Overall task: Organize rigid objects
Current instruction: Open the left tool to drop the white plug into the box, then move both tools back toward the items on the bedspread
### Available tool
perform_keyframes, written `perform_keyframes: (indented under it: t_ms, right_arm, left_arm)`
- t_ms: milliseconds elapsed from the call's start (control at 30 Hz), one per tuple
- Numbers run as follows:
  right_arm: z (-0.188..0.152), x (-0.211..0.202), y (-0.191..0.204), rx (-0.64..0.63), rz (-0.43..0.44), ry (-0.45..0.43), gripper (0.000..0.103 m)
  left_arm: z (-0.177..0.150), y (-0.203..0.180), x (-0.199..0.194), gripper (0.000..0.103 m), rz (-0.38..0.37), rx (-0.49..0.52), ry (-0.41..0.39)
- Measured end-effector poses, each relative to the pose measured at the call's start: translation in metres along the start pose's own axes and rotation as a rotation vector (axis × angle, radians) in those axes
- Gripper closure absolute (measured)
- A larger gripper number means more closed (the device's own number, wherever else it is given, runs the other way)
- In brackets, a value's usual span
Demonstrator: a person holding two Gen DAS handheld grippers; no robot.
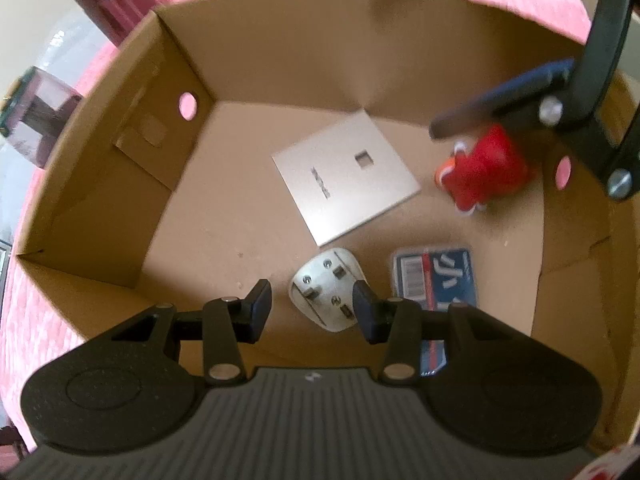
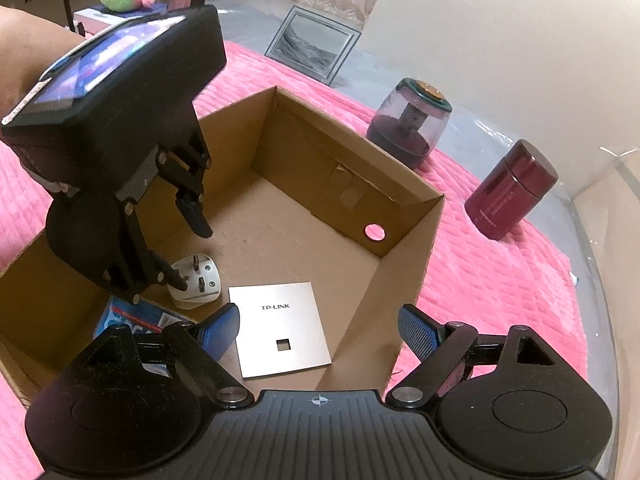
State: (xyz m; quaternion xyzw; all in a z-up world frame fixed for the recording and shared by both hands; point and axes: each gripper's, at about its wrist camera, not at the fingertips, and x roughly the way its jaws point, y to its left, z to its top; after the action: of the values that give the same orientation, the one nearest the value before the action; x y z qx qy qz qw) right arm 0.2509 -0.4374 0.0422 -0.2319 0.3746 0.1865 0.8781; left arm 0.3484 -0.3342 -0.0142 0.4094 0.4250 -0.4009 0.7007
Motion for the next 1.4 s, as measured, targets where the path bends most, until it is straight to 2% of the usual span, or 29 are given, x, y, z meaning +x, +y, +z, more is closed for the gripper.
perform_keyframes:
  t_ms: [267,533,767,967,1067,1133,1233,1400]
  right_arm:
    - [0.005,-0.021,0.009,0.025,-0.003,-0.036,0.020]
    - [0.010,-0.058,0.028,0.085,-0.009,-0.100,0.020]
    - [0.020,-0.091,0.065,0.138,-0.002,-0.143,0.020]
    - [0.032,-0.111,0.103,0.208,0.037,-0.194,0.020]
    - [0.039,-0.117,0.125,0.233,0.057,-0.230,0.020]
    - [0.042,-0.121,0.139,0.246,0.065,-0.261,0.020]
    - [0.047,-0.126,0.167,0.283,0.081,-0.311,0.020]
    - [0.055,-0.119,0.214,0.285,0.111,-0.365,0.020]
  left_arm:
    - [-0.012,0.005,-0.064,0.063,0.045,-0.119,-0.191]
    - [-0.060,0.000,-0.137,0.063,0.141,-0.252,-0.350]
    - [-0.122,-0.018,-0.189,0.061,0.206,-0.413,-0.486]
    - [-0.184,-0.034,-0.223,0.045,0.261,-0.558,-0.560]
    - [-0.217,-0.039,-0.238,0.038,0.281,-0.626,-0.582]
    - [-0.240,-0.041,-0.247,0.030,0.304,-0.675,-0.596]
    - [-0.279,-0.043,-0.261,0.026,0.364,-0.747,-0.608]
    - [-0.341,-0.041,-0.270,0.021,0.477,-0.847,-0.578]
